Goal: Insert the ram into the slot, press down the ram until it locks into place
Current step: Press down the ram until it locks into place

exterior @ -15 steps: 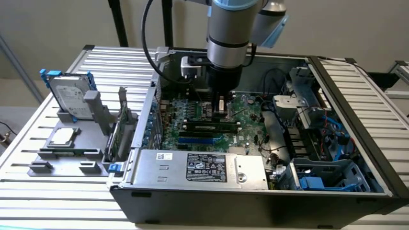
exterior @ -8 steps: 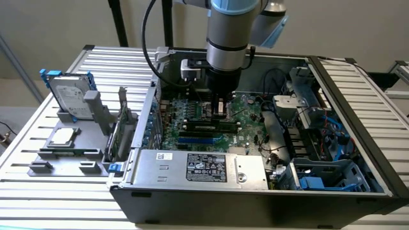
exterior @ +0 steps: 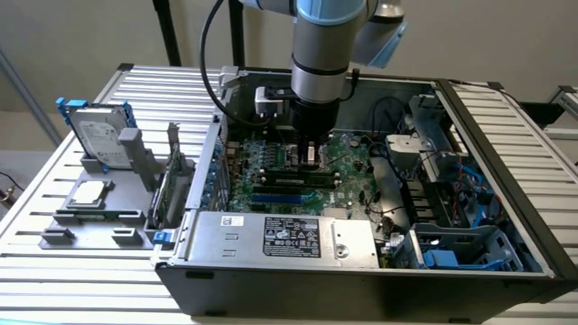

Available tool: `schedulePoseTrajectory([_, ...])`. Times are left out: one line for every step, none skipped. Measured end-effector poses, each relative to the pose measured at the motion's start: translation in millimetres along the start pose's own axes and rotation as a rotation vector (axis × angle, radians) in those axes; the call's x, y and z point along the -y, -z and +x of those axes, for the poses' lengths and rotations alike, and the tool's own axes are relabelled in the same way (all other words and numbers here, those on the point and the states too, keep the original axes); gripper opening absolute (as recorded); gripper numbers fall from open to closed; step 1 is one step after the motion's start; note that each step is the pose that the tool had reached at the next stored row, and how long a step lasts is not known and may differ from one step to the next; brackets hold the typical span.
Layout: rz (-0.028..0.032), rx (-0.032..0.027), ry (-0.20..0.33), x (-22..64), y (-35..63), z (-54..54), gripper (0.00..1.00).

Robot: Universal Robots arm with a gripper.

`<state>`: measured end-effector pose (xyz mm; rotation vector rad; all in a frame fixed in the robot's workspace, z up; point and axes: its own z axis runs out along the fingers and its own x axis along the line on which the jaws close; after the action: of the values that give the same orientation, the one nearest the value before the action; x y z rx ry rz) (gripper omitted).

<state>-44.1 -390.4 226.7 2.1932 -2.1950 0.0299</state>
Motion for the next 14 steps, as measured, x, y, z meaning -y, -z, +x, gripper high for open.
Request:
schedulePoseTrajectory([-0.0002,0.0000,0.000,0.0,0.0,0.0,0.11])
schedulePoseTrajectory([0.0001,0.0010,0.000,-0.1,0.8,-0.1,0.11])
schedulePoseTrajectory([-0.0001,0.0023,0.000,-0.2,3.9,-0.1,0.11])
schedulePoseTrajectory([-0.0010,0.0013,0.000,-0.3,8.9,0.2,0.11])
schedulePoseTrajectory([-0.0026,0.0005,0.000,-0.3,13.7,0.6,0.11])
schedulePoseTrajectory([-0.0039,0.0007,0.000,-0.2,18.1,0.9,0.11])
schedulePoseTrajectory([-0.0056,0.0005,0.000,-0.1,22.6,1.3,0.11])
schedulePoseTrajectory([-0.0071,0.0006,0.000,0.1,27.1,1.7,0.11])
schedulePoseTrajectory([-0.0083,0.0005,0.000,0.2,31.6,2.0,0.11])
schedulePoseTrajectory([-0.0089,0.0006,0.000,0.3,36.5,2.2,0.11])
schedulePoseTrajectory([-0.0091,0.0004,0.000,0.2,41.0,2.5,0.11])
schedulePoseTrajectory([-0.0091,0.0011,0.000,0.2,44.1,2.6,0.11])
schedulePoseTrajectory([-0.0090,0.0022,0.000,0.2,44.6,2.6,0.11])
schedulePoseTrajectory([-0.0089,0.0026,0.000,0.3,44.5,2.6,0.11])
